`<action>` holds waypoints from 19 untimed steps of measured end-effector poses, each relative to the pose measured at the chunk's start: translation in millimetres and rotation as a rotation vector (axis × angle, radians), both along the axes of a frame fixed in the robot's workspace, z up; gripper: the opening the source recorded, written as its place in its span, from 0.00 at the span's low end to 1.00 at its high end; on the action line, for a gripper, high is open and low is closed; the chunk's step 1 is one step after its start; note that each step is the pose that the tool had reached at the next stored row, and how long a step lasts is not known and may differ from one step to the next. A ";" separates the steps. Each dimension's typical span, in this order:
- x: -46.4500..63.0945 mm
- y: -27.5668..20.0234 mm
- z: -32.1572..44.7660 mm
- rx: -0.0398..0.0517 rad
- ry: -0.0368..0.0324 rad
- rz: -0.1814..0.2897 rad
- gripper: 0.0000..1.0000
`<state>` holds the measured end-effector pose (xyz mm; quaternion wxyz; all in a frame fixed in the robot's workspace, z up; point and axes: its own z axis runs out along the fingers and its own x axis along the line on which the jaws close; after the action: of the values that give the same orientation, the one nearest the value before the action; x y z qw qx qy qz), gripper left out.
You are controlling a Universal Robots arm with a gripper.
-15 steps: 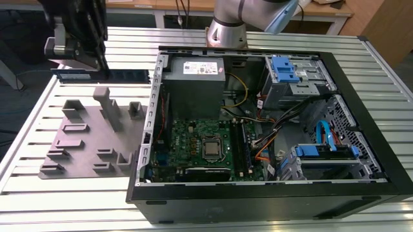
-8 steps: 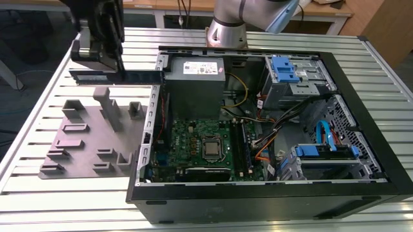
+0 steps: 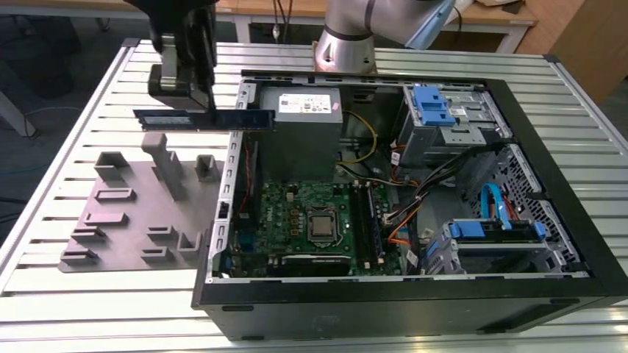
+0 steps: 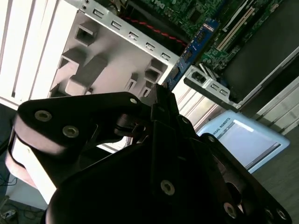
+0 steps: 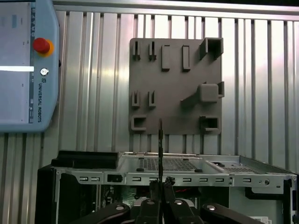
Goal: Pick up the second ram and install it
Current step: 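Pick up the second ram and move it above second insertion slot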
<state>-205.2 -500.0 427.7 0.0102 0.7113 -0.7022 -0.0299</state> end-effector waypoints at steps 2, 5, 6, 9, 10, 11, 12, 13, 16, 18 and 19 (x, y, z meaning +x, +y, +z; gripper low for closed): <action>7.5 0.0 -0.7 -0.0001 0.0002 0.000 0.11; 19.6 0.0 -2.1 -0.0001 0.0007 0.000 0.11; 23.0 0.0 -2.7 0.0000 0.0008 0.000 0.11; 31.0 0.0 -5.4 0.0016 0.0017 0.000 0.11; 32.7 0.0 -6.3 0.0065 0.0016 0.000 0.11; 33.9 -0.1 -7.0 0.0134 0.0017 0.000 0.11; 35.0 0.0 -7.8 0.0203 0.0016 0.000 0.11; 35.7 0.0 -8.8 0.0264 0.0016 0.000 0.11; 38.1 0.0 -13.8 0.0301 0.0018 0.001 0.11; 40.3 0.0 -17.4 0.0302 0.0018 0.002 0.11; 41.7 0.0 -19.2 0.0302 0.0019 0.002 0.11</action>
<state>-163.5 -500.0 408.5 0.0002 0.7121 -0.7009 -0.0412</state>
